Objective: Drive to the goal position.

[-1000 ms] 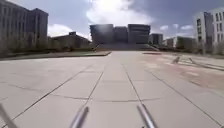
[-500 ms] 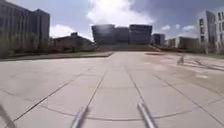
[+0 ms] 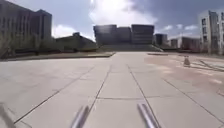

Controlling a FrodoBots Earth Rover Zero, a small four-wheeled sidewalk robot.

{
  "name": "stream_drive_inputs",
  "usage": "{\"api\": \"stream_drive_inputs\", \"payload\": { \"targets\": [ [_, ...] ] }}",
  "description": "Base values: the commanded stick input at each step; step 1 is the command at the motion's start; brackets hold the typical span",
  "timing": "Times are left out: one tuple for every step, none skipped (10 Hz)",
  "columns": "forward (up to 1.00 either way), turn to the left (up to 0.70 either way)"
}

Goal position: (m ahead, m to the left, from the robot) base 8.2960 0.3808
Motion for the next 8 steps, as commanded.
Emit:
{"api": "stream_drive_inputs", "payload": {
  "targets": [
    [0.7,0.0],
    [0.7,0.0],
    [0.7,0.0],
    [0.7,0.0],
    [0.7,0.0],
    [0.7,0.0],
    [0.7,0.0],
    [0.7,0.0]
  ]
}}
